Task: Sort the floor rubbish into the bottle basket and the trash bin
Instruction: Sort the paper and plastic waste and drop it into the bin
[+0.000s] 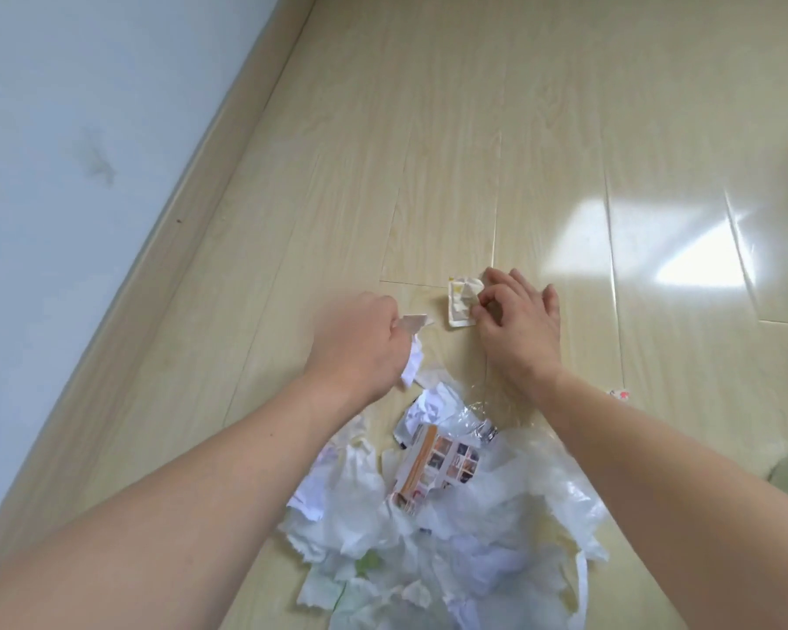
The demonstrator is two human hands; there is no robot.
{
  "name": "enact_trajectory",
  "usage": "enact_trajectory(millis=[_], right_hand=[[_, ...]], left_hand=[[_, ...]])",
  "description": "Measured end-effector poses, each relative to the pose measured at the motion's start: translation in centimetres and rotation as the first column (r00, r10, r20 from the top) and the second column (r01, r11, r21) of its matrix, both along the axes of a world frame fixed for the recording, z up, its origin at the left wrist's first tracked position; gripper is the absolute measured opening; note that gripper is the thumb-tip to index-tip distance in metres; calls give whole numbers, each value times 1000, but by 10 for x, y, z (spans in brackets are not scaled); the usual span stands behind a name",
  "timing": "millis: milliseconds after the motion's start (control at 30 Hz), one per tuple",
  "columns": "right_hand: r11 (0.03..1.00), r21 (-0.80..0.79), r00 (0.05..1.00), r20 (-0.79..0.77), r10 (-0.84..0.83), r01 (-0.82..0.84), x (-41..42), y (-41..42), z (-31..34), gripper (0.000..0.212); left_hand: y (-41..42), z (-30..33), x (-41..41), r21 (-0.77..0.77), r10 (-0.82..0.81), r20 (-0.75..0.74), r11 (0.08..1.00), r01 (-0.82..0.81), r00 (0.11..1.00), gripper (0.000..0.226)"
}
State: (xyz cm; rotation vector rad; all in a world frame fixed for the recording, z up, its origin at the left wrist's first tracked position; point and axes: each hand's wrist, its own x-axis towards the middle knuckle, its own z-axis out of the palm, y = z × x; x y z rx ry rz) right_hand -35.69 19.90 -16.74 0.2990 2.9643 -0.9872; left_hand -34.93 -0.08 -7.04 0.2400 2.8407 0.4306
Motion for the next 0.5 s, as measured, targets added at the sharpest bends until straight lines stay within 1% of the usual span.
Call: enact_trajectory(millis=[33, 67, 100, 133, 167, 200, 233, 300, 333, 400, 500], right_hand=[[1000, -19, 998, 50, 24, -23, -2, 4, -1, 5], [996, -88, 996, 91, 27, -19, -1, 3, 4, 3], [976, -217, 992, 129, 9, 20, 2, 3, 11, 2], [925, -369, 988, 152, -34, 89, 5, -1, 22, 5], [850, -498, 980, 176, -93, 171, 12, -6, 34, 8], [785, -571, 969, 191, -154, 238, 26, -12, 48, 9], [748, -606, 962, 186, -198, 271, 45, -17, 67, 8], [723, -625, 956, 190, -225, 295, 78, -30, 97, 5], [715, -631, 954, 196, -227, 300, 97, -34, 115, 7], [703, -649, 956, 207, -206, 292, 131, -42, 154, 8], [705, -655, 962, 206, -180, 272, 184, -39, 215, 9]], left_hand=[[-4, 9, 10, 11, 15, -6, 1000, -15, 1000, 21], [-11, 19, 22, 20, 22, -23, 1000, -21, 1000, 22], [-16, 26, 33, 35, 29, -43, 999, -28, 999, 22], [-22, 33, 43, 49, 48, -66, 998, -45, 997, 23], [-27, 39, 52, 58, 74, -76, 996, -70, 994, 23], [-30, 42, 62, 66, 105, -55, 993, -101, 993, 24], [-32, 48, 75, 79, 145, -31, 987, -142, 989, 25], [-34, 58, 98, 116, 229, 23, 966, -230, 973, 33], [-34, 67, 110, 147, 252, 52, 955, -257, 966, 36], [-31, 94, 132, 243, 266, 112, 927, -286, 957, 38], [-16, 150, 163, 389, 225, 226, 871, -300, 948, 38]])
